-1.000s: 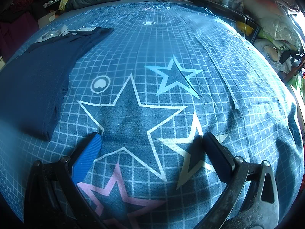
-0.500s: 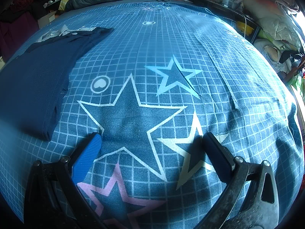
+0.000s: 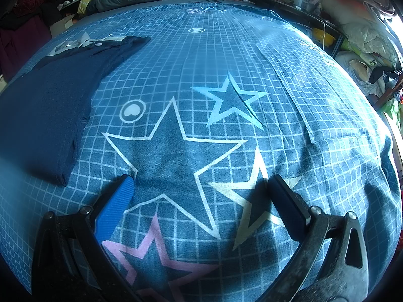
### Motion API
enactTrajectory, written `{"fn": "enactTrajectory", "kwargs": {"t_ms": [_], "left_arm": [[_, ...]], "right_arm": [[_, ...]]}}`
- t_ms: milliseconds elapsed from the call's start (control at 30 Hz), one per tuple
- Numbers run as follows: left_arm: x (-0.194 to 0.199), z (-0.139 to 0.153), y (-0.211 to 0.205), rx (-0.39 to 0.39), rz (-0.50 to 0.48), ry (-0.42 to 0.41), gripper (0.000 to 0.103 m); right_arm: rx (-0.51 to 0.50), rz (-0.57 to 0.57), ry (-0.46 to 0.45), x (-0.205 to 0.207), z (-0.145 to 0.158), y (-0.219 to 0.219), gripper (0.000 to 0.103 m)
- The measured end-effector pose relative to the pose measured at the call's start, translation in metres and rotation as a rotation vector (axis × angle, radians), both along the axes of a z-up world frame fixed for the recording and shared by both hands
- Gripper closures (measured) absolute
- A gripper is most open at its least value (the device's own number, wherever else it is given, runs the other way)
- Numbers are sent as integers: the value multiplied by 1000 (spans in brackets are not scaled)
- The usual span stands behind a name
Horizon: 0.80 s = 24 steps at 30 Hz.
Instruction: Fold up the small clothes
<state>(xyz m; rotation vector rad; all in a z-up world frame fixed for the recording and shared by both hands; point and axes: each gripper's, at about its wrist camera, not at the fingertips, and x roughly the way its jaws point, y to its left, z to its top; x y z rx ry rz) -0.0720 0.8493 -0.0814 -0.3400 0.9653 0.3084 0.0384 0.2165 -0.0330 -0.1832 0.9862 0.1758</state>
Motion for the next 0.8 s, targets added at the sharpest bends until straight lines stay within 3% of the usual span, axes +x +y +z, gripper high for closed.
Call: {"fn": "enactTrajectory", "kwargs": {"t_ms": [100,200,233,300,367,433,533,800], "left_arm": [[-12,12,15,-208,-4,-88,1],[-24,16,37,-557,27,-250,2],[-23,16,40,-639,26,-293,5],[-17,13,48,-782,41,-370,11],[-4,5,53,-868,75,-398,14],[9,-12,58,-923,133,-370,17],[17,-29,63,-953,208,-349,32],[39,-30,73,-909,236,-356,31]], "right_arm": [[0,0,0,-1,2,0,0],[0,0,0,-1,1,0,0],[0,0,0,-1,1,0,0],[0,0,0,0,0,0,0],[0,0,0,1,-1,0,0],[0,0,0,0,1,0,0],[0,0,0,-1,1,0,0],[0,0,0,-1,2,0,0]]}}
